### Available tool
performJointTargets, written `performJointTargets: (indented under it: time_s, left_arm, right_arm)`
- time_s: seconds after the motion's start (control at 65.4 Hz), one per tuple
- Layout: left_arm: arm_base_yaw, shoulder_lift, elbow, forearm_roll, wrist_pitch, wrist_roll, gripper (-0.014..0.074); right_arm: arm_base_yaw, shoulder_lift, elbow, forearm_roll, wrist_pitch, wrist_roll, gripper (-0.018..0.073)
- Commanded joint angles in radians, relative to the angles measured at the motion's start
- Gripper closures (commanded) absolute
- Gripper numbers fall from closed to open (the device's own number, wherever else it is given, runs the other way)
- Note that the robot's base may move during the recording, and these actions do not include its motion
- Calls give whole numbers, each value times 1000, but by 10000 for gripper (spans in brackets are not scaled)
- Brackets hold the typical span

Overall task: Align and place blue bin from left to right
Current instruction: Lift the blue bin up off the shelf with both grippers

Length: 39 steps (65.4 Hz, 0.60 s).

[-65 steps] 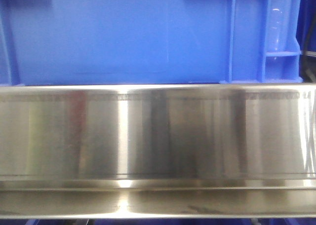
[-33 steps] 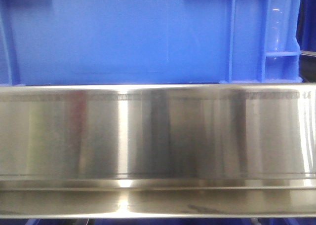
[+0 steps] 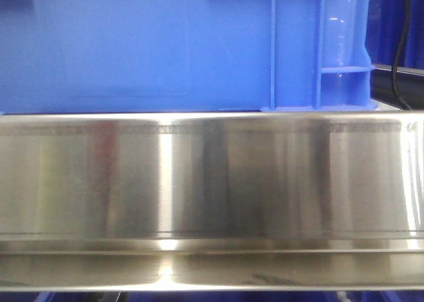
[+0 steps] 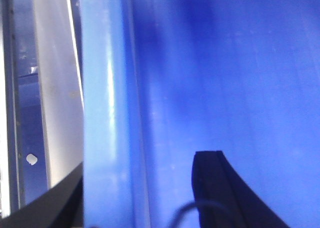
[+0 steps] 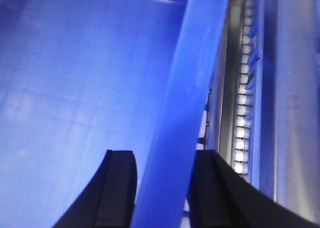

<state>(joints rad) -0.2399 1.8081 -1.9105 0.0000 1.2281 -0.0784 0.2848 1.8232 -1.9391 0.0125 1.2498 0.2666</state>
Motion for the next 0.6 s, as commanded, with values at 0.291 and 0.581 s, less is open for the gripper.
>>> performJointTargets:
  time_s: [0.291, 0.581]
  left_arm:
    - [-8, -8, -141, -70, -7, 24, 708]
    - [-43, -41, -263, -70, -7, -11, 708]
  right_arm:
    - [-6, -50, -6, -42, -29, 15, 629]
    - [-6, -79, -110, -42, -29, 13, 629]
